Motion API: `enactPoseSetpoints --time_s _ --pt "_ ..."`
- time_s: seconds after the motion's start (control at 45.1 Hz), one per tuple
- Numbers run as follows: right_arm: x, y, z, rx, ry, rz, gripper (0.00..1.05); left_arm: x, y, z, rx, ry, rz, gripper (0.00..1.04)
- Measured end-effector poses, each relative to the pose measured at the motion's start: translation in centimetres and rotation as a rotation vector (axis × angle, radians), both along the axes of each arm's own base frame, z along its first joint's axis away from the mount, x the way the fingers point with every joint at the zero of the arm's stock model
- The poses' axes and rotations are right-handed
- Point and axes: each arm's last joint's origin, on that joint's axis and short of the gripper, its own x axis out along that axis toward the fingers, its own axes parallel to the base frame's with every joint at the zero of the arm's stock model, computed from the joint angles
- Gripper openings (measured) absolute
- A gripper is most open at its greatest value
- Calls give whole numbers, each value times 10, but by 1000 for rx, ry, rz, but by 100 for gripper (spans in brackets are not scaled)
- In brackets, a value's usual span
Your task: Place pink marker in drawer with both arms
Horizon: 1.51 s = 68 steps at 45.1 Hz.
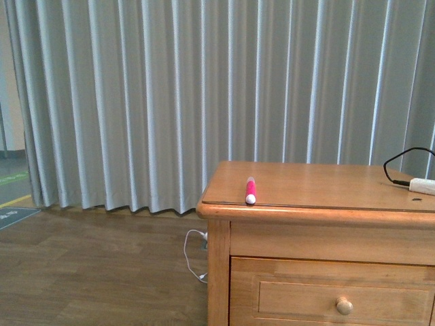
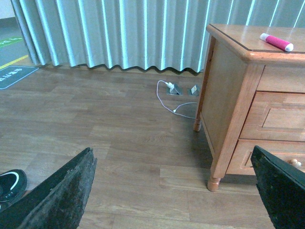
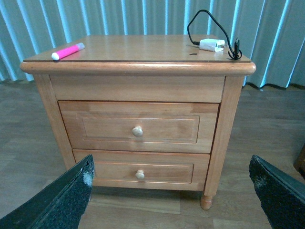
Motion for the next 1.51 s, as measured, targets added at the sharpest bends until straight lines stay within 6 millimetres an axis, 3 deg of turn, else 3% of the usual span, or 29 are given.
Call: enactPoseSetpoints --time_s 0.421,0.554,0.754,0.909,1.064,1.197,1.508 --pt "0 0 0 0 0 0 96 0 0 0 0 0 0 98" --pt "2 1 -1 -50 301 -99 96 0 0 0 0 0 0 98" --pt "24 13 5 -67 363 -59 96 0 0 0 0 0 0 98" --pt "55 27 14 -69 340 -20 96 0 0 0 0 0 0 98" --pt "109 48 19 -32 337 6 96 0 0 0 0 0 0 98" --pt "155 64 5 -11 367 -13 96 0 0 0 0 0 0 98" --pt "224 84 -26 -9 429 -68 96 0 0 0 0 0 0 98"
